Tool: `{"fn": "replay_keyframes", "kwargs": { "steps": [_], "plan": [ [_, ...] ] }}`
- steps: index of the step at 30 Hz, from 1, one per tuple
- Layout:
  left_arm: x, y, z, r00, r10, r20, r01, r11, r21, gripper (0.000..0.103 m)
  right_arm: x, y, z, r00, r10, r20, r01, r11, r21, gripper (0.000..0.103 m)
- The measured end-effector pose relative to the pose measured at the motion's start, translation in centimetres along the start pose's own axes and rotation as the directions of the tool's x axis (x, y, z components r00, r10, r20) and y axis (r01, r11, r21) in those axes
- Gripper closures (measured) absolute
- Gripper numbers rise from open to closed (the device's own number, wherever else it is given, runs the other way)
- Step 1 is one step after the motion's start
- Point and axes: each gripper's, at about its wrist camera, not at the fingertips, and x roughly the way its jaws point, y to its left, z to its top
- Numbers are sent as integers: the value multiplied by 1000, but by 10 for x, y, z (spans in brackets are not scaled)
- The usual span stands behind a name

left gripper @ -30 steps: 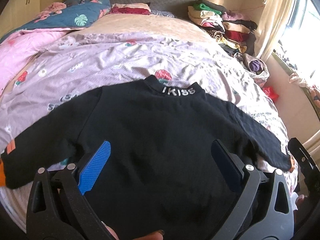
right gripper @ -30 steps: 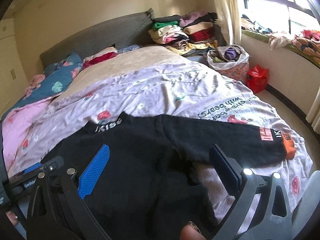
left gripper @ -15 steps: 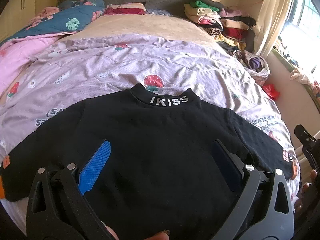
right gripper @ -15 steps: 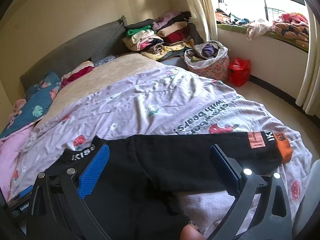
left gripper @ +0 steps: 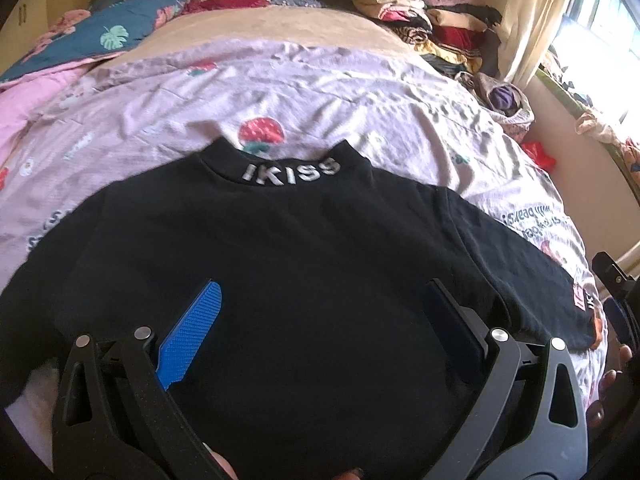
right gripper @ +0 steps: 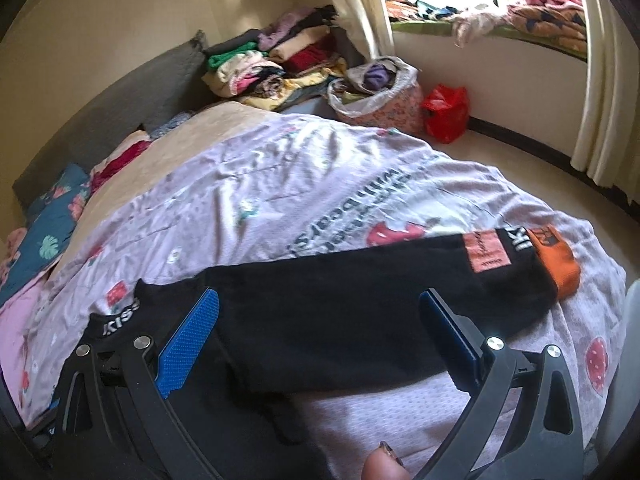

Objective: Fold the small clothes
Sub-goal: 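Move the right tool toward the orange cuff of a sleeve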

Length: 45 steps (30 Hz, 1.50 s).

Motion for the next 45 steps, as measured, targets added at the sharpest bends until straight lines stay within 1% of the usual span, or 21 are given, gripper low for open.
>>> {"fn": "replay_keyframes", "kwargs": {
  "steps": [5, 13, 20, 23, 26, 31, 33, 35, 37, 41, 45],
  "plan": [
    [15, -12, -4, 1000, -4, -23, 4, 1000, 14, 9, 8, -21, 1, 999, -33, -6, 33, 998, 55, 4],
    [31, -37, -6, 999, -10, -40, 12, 998, 67, 9, 16, -53, 5, 996, -87, -25, 89, 987, 131, 4],
    [45, -57, -4, 998, -15, -54, 20, 995, 100, 8, 19, -84, 8, 985, -166, -34, 170, 964, 205, 4],
    [49, -64, -3, 998, -17, -60, 23, 994, 104, 9, 20, -97, 7, 982, -183, -45, 189, 951, 245, 4],
    [53, -68, -2, 998, -15, -64, 22, 994, 108, 9, 20, -103, 6, 972, -228, -55, 234, 937, 258, 4],
    [55, -75, 1, 998, -23, -63, 30, 993, 118, 9, 22, -117, 4, 967, -244, -76, 256, 918, 304, 4],
    [57, -80, 2, 998, -22, -63, 31, 991, 129, 9, 24, -123, 4, 960, -266, -86, 280, 906, 317, 4],
    [58, -86, 2, 998, -27, -64, 36, 989, 145, 9, 27, -131, 3, 958, -268, -104, 288, 896, 338, 4],
    [60, -89, 3, 997, -36, -68, 46, 988, 150, 9, 32, -141, 0, 960, -250, -127, 280, 880, 383, 4],
    [68, -96, 4, 996, -37, -80, 49, 987, 155, 9, 40, -153, -3, 959, -235, -158, 281, 861, 425, 4],
    [72, -100, 5, 996, -40, -85, 53, 985, 162, 9, 48, -169, -5, 963, -204, -177, 266, 834, 484, 4]
  ]
}}
